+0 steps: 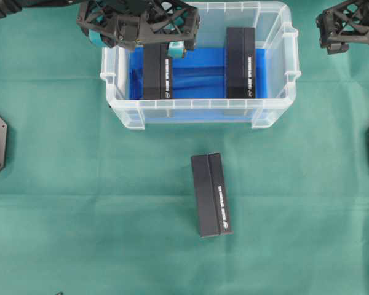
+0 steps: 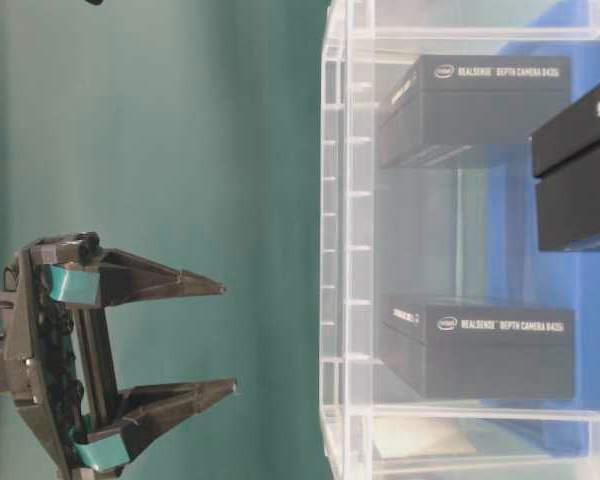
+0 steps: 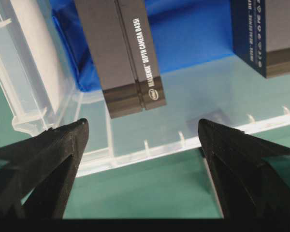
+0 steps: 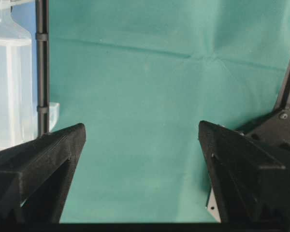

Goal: Take out the box from the case.
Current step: 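Lower the open left gripper around the left black box pair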

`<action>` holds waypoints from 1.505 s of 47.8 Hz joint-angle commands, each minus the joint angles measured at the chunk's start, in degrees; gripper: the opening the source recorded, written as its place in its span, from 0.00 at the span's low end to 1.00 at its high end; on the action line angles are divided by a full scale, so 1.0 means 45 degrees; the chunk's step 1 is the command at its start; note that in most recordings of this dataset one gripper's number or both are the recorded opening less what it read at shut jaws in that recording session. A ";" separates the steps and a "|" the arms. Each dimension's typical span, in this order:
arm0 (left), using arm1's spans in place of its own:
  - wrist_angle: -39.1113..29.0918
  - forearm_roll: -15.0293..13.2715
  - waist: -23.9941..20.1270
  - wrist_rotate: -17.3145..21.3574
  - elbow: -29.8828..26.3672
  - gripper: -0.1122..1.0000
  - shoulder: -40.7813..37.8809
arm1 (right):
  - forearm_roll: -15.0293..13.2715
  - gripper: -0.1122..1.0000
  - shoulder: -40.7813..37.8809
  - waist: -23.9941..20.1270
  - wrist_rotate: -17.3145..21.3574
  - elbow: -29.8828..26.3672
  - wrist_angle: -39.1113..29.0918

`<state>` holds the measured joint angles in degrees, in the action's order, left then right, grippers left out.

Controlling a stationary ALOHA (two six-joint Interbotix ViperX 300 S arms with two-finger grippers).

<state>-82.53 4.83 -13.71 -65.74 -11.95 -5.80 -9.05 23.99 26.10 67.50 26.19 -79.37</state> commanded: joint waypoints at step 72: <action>0.3672 0.0020 -0.0449 -0.0957 0.3203 0.98 -0.0879 | -0.0039 0.93 0.0176 -0.0703 -0.0020 -0.0059 0.0312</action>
<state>-66.45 4.75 -15.29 -70.05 2.64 -10.81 -9.05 23.91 23.20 67.41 26.37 -78.49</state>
